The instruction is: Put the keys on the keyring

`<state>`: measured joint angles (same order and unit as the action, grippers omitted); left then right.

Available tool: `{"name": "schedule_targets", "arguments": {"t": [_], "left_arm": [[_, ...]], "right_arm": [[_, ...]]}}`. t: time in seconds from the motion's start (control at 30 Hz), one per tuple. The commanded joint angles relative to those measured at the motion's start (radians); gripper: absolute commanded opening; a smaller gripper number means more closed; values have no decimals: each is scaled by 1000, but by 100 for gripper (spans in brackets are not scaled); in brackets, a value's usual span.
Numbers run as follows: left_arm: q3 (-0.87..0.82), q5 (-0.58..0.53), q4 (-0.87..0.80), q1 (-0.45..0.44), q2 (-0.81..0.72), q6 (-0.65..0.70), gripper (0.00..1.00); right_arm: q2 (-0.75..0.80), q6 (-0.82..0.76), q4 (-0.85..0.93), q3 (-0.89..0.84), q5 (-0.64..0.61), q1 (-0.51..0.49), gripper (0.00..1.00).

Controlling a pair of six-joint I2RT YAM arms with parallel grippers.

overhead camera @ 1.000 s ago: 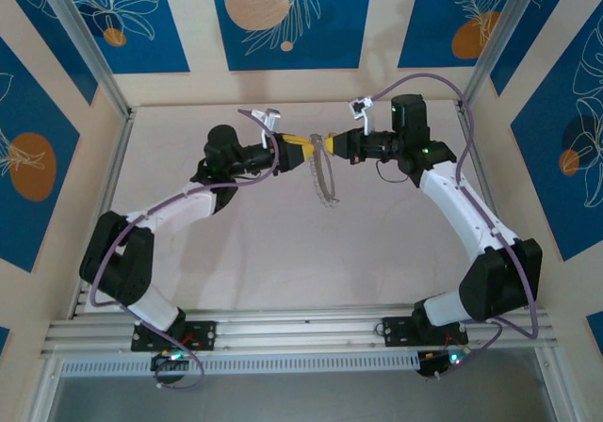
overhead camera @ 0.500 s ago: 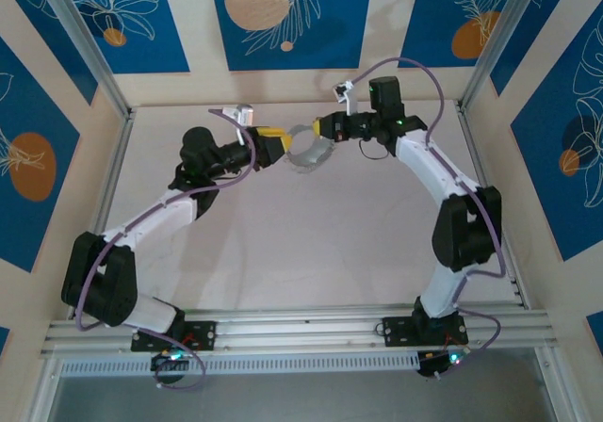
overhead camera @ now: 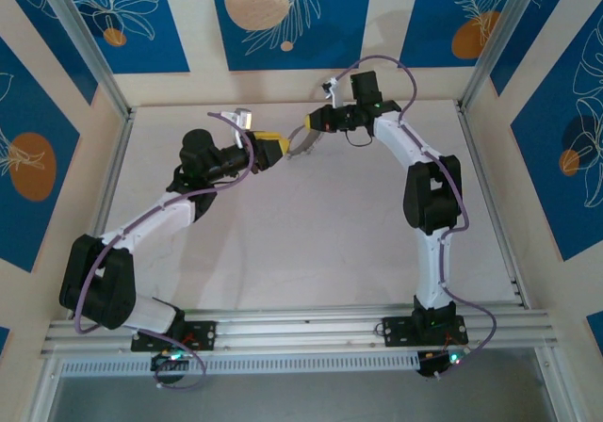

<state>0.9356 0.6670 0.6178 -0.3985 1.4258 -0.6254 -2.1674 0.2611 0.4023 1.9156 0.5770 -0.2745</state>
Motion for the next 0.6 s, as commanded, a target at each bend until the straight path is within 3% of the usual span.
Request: {"name": "schedule_targets", "arguments": {"t": [0.0, 0.57], "left_arm": [[5, -5, 5, 12, -21, 9, 57], [-18, 21, -32, 13, -41, 11, 57]], "right_arm": [[30, 4, -33, -62, 41, 1, 0], [303, 109, -281, -626, -27, -38, 0]]}}
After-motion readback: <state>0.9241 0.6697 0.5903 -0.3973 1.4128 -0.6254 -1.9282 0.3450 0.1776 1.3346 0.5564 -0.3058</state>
